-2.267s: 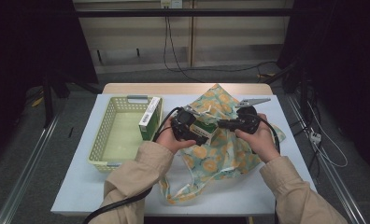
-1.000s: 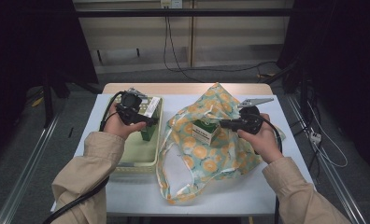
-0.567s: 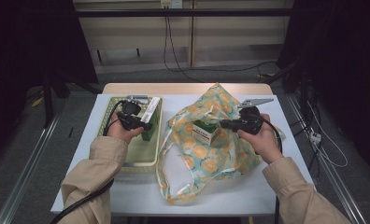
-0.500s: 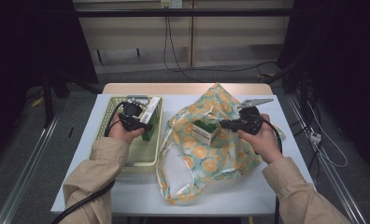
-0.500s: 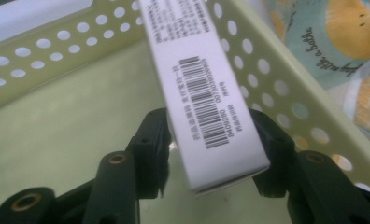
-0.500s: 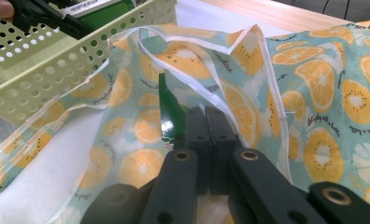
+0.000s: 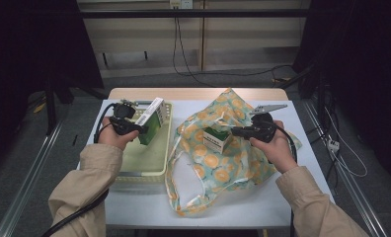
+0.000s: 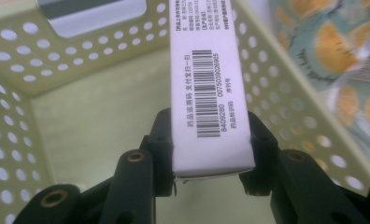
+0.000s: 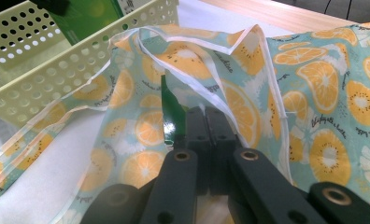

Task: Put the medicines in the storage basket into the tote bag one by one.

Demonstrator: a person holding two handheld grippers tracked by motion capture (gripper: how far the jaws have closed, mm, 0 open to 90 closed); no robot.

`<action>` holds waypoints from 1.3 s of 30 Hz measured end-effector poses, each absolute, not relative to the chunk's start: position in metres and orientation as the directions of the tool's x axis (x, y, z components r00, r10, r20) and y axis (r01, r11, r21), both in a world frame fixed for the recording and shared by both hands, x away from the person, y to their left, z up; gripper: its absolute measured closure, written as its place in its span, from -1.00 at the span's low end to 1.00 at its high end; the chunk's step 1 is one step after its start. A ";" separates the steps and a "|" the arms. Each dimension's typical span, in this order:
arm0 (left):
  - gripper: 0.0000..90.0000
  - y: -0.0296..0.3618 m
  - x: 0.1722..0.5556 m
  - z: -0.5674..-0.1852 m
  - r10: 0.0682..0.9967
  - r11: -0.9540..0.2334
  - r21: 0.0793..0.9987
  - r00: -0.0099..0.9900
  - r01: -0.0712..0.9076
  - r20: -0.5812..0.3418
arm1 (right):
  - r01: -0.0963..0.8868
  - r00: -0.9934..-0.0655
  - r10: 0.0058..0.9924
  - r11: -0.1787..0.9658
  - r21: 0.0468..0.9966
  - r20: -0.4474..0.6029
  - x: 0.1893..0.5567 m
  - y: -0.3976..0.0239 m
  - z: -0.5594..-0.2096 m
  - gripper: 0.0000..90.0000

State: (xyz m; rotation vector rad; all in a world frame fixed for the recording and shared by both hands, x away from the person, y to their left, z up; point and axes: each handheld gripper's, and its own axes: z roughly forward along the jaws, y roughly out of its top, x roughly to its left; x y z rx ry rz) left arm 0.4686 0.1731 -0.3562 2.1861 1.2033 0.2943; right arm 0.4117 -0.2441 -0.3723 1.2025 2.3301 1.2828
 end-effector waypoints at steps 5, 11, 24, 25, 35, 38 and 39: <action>0.40 0.178 0.458 -0.331 0.773 -0.430 0.640 0.626 0.637 -0.104 | 0.557 -0.636 0.749 0.280 0.782 0.185 0.412 -0.245 -0.373 1.00; 0.40 0.179 0.451 -0.309 0.741 -0.452 0.666 0.666 0.594 -0.090 | 0.558 -0.632 0.753 0.279 0.781 0.184 0.413 -0.246 -0.371 1.00; 0.40 0.157 0.430 -0.288 0.625 -0.523 0.695 0.776 0.493 -0.080 | 0.562 -0.626 0.759 0.279 0.778 0.180 0.415 -0.247 -0.372 1.00; 0.40 0.154 0.427 -0.287 0.610 -0.533 0.696 0.788 0.481 -0.078 | 0.562 -0.626 0.759 0.279 0.779 0.180 0.415 -0.247 -0.372 1.00; 0.40 0.122 0.407 -0.293 0.477 -0.607 0.688 0.875 0.398 -0.086 | 0.567 -0.616 0.766 0.273 0.777 0.181 0.414 -0.248 -0.371 1.00; 0.40 0.114 0.402 -0.298 0.436 -0.629 0.682 0.896 0.372 -0.087 | 0.569 -0.615 0.767 0.271 0.776 0.183 0.414 -0.249 -0.371 1.00; 0.40 0.114 0.402 -0.298 0.436 -0.629 0.682 0.896 0.372 -0.087 | 0.566 -0.619 0.764 0.272 0.778 0.183 0.414 -0.249 -0.371 1.00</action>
